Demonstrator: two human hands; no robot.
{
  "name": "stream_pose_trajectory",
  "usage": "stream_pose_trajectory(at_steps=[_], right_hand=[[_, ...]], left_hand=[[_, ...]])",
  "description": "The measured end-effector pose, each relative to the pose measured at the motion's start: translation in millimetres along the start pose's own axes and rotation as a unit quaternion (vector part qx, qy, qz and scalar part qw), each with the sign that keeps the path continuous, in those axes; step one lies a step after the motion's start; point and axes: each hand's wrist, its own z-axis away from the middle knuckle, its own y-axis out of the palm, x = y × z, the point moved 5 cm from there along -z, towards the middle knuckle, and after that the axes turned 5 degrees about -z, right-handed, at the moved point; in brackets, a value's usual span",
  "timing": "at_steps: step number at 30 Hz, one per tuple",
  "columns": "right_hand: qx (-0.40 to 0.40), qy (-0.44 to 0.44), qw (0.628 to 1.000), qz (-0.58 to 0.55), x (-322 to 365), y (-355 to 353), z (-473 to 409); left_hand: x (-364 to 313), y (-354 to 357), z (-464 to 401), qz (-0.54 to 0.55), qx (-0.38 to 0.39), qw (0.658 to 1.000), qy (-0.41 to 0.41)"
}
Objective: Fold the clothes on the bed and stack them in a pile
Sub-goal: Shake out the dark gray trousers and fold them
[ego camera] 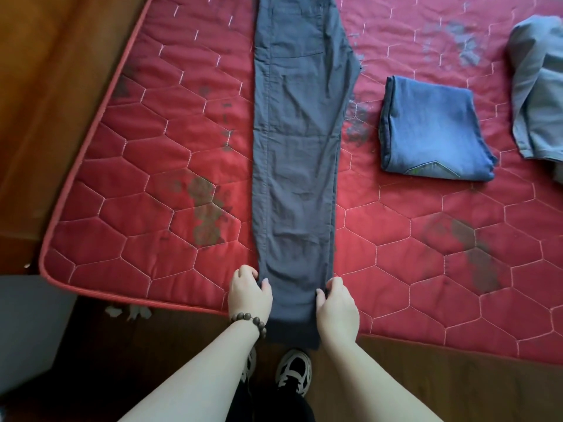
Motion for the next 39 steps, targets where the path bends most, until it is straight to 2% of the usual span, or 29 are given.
stream_pose_trajectory(at_steps=[8,14,19,22,27,30,33,39], right_hand=[[-0.014,0.031,0.999,-0.038,-3,0,8],[-0.044,0.046,0.995,-0.079,-3,-2,13],[-0.038,0.1,0.989,-0.106,-10,-1,8],[-0.014,0.1,0.989,-0.109,-12,-2,5],[0.016,0.071,0.996,-0.058,-16,-1,9],[0.022,0.073,0.997,0.011,-18,0,12],[0.025,0.098,0.993,0.067,-19,2,16],[0.035,0.171,0.985,-0.009,-24,5,19]], left_hand=[[9,6,7,0.116,0.02,0.992,-0.034],[19,8,8,0.158,0.032,0.986,-0.042],[21,15,9,0.21,0.1,0.972,-0.043],[24,15,8,0.207,0.103,0.972,-0.036],[27,10,15,0.221,0.044,0.974,-0.029],[24,11,17,0.206,0.074,0.976,-0.015],[25,12,17,0.139,0.099,0.985,-0.026],[32,10,19,0.067,0.124,0.989,-0.055]])
